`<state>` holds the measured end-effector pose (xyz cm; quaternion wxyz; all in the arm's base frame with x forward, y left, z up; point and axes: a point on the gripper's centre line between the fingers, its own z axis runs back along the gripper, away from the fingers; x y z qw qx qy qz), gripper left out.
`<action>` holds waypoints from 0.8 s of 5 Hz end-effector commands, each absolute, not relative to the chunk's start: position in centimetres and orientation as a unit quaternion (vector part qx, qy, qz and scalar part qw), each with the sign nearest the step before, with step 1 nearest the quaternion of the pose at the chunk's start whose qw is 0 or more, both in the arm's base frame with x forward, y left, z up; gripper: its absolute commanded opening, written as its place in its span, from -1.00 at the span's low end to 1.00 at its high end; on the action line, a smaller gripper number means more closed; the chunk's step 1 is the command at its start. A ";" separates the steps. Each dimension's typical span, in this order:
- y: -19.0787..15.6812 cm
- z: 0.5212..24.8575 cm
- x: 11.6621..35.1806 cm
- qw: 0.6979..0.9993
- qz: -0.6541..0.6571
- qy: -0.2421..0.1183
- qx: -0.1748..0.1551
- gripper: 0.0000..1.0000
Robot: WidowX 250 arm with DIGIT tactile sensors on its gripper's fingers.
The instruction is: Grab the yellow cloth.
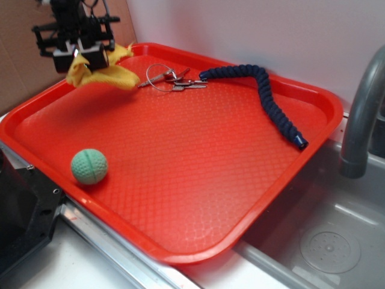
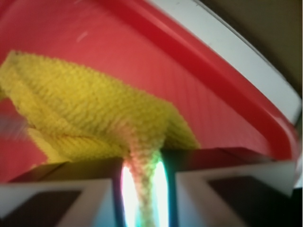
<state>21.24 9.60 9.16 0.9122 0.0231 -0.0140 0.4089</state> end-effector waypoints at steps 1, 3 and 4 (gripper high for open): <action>5.1 16.2 16.2 0.982 0.184 -0.033 -0.019 -1.00; 4.9 20.0 11.6 0.996 0.037 -0.054 -0.054 -1.00; 4.9 20.3 11.6 0.997 0.008 -0.058 -0.052 -1.00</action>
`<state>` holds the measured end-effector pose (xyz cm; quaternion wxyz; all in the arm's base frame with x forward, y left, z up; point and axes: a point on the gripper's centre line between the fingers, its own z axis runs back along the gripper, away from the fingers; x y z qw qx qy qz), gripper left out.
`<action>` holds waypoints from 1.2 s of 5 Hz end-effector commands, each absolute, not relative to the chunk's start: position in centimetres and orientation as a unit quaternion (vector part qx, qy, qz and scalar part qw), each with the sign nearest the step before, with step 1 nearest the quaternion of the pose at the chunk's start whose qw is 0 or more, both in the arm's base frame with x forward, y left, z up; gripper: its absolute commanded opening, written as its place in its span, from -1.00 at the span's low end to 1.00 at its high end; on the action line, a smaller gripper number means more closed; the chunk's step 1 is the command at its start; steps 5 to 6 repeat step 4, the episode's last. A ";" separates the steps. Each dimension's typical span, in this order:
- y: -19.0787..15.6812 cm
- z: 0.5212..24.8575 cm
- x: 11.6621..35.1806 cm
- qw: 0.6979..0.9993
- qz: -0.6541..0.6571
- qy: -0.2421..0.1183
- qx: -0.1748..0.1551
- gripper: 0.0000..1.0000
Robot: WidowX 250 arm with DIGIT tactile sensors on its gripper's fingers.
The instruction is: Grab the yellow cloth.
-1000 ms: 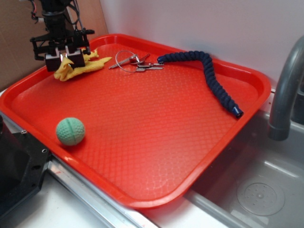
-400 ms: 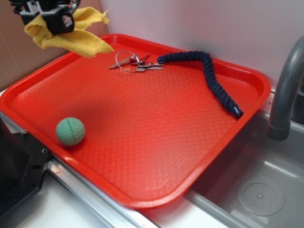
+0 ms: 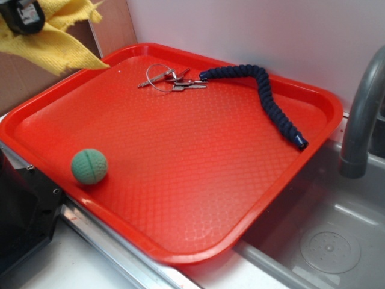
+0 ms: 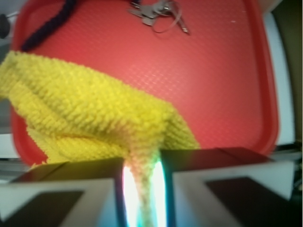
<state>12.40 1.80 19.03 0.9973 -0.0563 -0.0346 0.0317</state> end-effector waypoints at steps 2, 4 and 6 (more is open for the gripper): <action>4.5 19.6 12.7 0.998 0.028 -0.045 -0.028 -1.00; 4.6 19.2 13.2 0.999 0.024 -0.037 -0.022 -1.00; 4.6 19.2 13.2 0.999 0.024 -0.037 -0.022 -1.00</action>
